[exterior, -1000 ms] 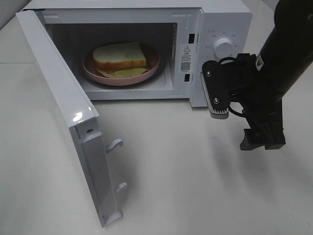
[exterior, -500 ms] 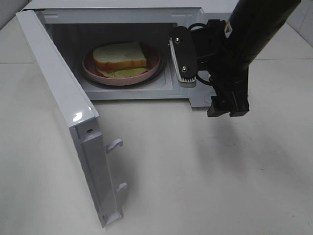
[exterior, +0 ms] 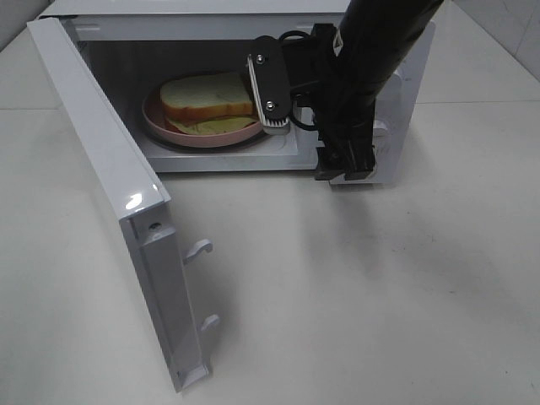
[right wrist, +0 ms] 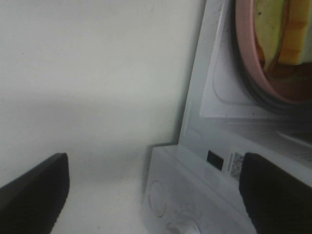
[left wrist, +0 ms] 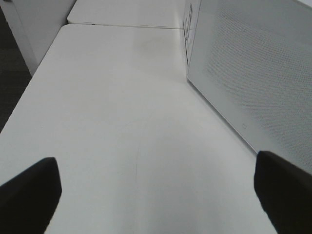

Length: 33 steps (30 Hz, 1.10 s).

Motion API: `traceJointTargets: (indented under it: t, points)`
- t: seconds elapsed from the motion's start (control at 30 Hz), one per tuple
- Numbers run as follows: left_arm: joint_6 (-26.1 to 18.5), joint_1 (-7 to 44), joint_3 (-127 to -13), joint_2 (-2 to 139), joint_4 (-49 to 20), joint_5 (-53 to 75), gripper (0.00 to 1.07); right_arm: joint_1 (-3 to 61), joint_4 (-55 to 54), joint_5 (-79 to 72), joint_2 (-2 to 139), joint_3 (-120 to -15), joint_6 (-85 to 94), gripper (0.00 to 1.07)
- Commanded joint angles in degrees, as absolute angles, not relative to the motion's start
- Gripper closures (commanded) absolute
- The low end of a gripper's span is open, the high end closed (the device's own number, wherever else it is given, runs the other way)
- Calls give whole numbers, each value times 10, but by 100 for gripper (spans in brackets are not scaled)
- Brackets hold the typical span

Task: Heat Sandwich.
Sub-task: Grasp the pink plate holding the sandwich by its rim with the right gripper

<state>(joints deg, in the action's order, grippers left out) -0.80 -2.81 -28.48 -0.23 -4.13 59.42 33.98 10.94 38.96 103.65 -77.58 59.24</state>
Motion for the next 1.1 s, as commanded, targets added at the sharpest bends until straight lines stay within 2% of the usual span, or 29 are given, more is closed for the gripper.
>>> traceJointTargets:
  t: [0.03,1.1]
  points:
    - [-9,-30,-284,-18,-39,593,3,348,102,373,1062,-808,600,18]
    - [-9,-30,-284,-18,-39,593,3,368,72,347,1286,-1032,600,22]
